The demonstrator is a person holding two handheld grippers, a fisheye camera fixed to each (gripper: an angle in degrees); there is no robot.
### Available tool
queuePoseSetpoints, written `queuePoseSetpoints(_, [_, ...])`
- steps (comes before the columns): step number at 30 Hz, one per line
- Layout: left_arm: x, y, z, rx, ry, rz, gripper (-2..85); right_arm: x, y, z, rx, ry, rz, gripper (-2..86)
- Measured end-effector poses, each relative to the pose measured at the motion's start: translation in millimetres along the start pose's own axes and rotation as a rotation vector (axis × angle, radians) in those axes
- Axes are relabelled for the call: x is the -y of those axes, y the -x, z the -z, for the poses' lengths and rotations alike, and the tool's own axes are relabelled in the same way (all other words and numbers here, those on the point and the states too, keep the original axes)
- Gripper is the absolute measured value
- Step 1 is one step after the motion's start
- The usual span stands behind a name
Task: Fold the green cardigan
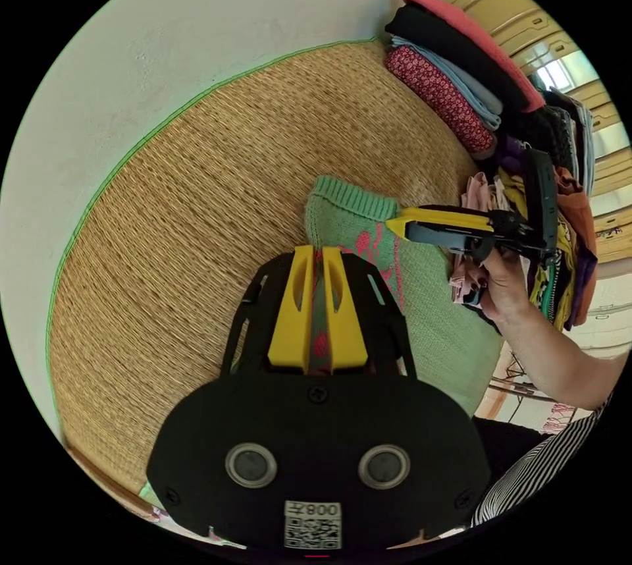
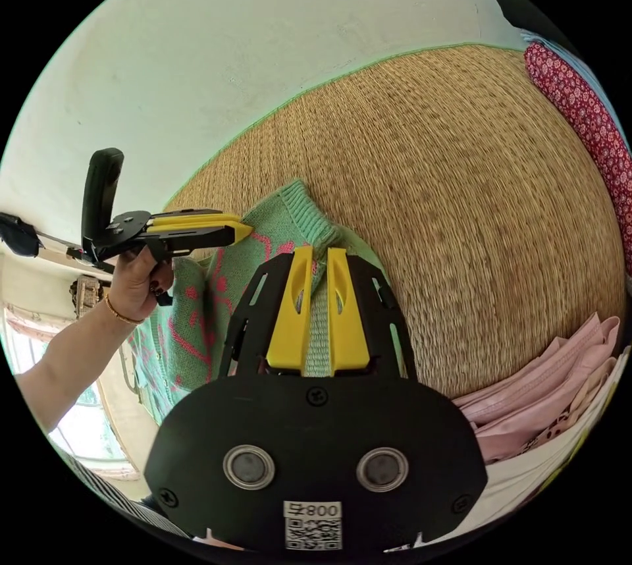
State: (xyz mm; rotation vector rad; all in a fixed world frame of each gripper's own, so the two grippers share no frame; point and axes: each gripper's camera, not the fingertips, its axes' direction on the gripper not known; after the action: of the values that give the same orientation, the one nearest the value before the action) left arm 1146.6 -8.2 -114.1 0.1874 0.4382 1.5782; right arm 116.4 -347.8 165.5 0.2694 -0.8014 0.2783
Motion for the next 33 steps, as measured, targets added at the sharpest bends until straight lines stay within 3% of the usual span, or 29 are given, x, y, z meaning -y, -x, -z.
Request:
queuePoseSetpoints(9, [-12,1,138,-0.202,-0.285,-0.136,2.2,-39,53,141,0.281,-0.333,0.135,3.3])
queuePoseSetpoints(14, [-46,0,220,-0.254,-0.395,-0.241,2.2,-62,110,183,0.434,-0.392,0.247,3.2])
queuePoseSetpoints(18, [-96,16,260,-0.279,-0.436,-0.243,2.3,-89,180,171,0.565,-0.314,0.346,3.2])
queuePoseSetpoints(25, [-269,86,318,-0.378,-0.536,-0.040,2.4,-155,312,73,0.833,-0.035,0.414,3.1])
queuePoseSetpoints(33, [-465,154,322,-0.317,-0.461,0.284,2.4,-227,432,-60,0.858,0.289,0.431,3.0])
